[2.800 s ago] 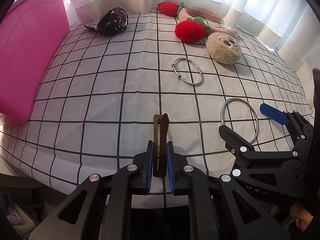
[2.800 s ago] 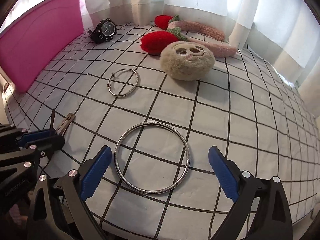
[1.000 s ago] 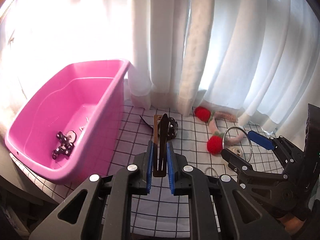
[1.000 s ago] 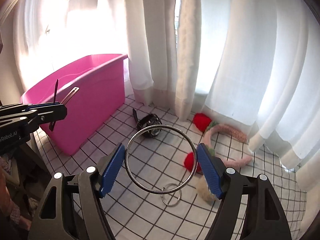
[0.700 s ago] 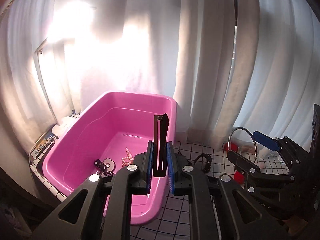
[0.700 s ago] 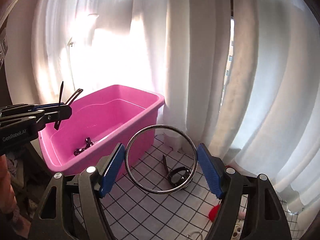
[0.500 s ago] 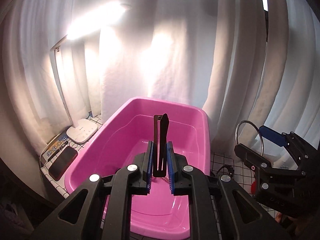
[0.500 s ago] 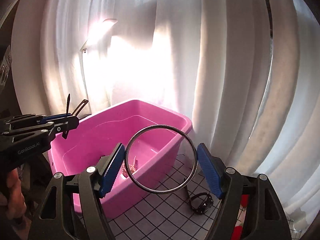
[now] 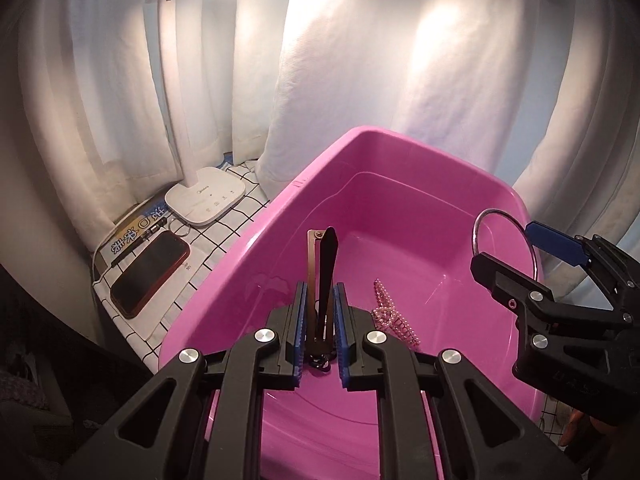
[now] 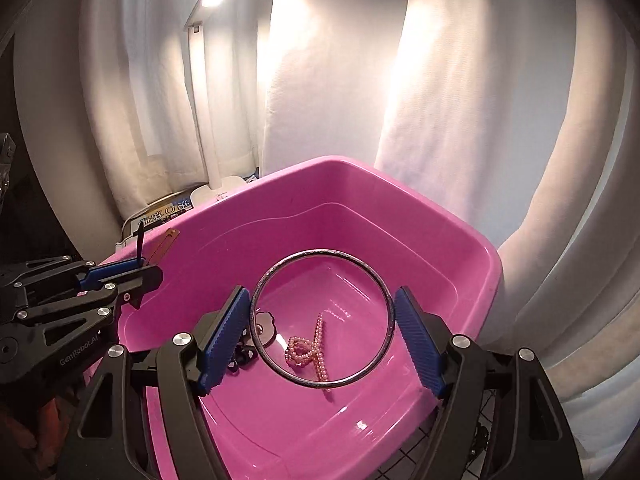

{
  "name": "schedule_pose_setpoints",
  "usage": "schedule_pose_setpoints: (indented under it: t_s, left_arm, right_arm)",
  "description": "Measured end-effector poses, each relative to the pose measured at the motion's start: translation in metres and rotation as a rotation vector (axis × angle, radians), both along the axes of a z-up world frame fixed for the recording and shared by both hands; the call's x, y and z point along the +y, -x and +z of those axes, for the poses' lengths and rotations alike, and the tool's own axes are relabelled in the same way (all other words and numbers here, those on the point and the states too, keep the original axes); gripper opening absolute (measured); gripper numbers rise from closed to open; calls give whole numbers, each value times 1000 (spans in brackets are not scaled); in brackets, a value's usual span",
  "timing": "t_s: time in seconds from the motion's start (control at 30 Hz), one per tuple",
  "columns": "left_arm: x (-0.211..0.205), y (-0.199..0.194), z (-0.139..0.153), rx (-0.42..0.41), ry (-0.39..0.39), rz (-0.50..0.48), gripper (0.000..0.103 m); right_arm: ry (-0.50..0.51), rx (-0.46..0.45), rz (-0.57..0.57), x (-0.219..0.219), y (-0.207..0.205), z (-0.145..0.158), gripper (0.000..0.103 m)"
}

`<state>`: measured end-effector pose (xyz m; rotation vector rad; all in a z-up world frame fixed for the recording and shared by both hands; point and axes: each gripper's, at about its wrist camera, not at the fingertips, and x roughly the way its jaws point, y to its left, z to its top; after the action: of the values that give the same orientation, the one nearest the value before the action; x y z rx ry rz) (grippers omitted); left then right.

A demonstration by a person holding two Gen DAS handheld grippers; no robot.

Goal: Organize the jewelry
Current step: 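Carry the brown clip and silver ring into the pink tub and release both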

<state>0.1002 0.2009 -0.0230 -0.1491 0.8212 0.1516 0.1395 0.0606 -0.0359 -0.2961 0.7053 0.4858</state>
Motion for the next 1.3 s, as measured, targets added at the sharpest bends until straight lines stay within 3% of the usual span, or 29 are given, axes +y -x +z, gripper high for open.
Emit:
schedule_pose_setpoints:
  t_s: [0.43, 0.5, 0.57, 0.77, 0.93, 1.3]
  left_arm:
    - [14, -18, -23, 108, 49, 3, 15]
    - [16, -18, -24, 107, 53, 4, 30]
    - [17, -16, -22, 94, 37, 14, 71]
    - [10, -10, -11, 44, 8, -7, 91]
    - [7, -4, -4, 9, -3, -4, 96]
    - [-9, 11, 13, -28, -41, -30, 97]
  right_arm:
    - [71, 111, -73, 14, -30, -23, 72]
    - [74, 114, -86, 13, -31, -22, 73]
    - [78, 113, -96, 11, -32, -21, 73]
    - [92, 94, -115, 7, -30, -19, 73]
    - [84, 83, -112, 3, -24, -15, 73]
    - [30, 54, -126, -18, -3, 1, 73]
